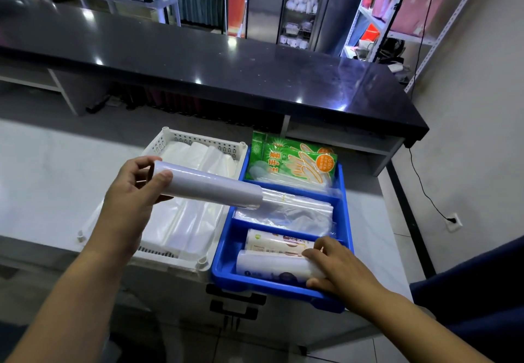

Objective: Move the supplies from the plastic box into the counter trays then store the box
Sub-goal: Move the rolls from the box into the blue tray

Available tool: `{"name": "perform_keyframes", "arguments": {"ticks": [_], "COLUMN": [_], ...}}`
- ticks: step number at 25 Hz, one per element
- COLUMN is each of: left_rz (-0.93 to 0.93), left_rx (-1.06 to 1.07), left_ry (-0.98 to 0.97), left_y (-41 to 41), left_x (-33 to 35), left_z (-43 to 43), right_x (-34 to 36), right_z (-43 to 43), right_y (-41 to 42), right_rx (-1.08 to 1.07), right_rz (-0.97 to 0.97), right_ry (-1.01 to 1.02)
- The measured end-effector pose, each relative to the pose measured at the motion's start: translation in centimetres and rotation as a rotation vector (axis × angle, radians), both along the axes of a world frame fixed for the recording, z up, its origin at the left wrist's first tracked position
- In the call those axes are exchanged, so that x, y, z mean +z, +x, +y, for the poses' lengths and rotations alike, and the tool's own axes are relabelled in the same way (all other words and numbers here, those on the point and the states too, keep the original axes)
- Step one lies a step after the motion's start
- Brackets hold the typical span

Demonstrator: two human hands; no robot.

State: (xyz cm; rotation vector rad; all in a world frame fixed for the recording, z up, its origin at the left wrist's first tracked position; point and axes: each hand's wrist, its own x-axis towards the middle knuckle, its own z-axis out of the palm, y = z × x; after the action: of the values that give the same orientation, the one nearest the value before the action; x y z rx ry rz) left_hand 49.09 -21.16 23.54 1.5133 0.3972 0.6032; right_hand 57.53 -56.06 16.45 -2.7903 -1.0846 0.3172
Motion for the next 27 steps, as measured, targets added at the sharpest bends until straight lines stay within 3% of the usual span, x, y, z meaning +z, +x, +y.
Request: {"name": "perform_keyframes", "arguments": {"ticks": [11,17,22,27], "left_rz": [0.073,0.176,0.299,0.380], "left_rx": [-0.104,-0.196,-0.325,-0.211], "left_ry": [-0.017,-0.087,-0.264,0.129], "left_y": [1.0,1.6,2.1,1.7], "left_x": [0.1,-0.7,-3.2,-4.5], "left_z": [-2.9,-5.6,-10.0,-8.7], "right_x": [-0.2,1.5,1.8,0.7], "right_z": [0.1,-0.7,0.3,-0.2], "right_y": [0.4,1.0,0.7,0.3], "right_rx": [-0.030,-0.313,-0.132,-0.122], "right_rz": [-0.026,-0.033,-0.104,-0.119], "right_ry": [0.126,0.460,0.311,0.198]}}
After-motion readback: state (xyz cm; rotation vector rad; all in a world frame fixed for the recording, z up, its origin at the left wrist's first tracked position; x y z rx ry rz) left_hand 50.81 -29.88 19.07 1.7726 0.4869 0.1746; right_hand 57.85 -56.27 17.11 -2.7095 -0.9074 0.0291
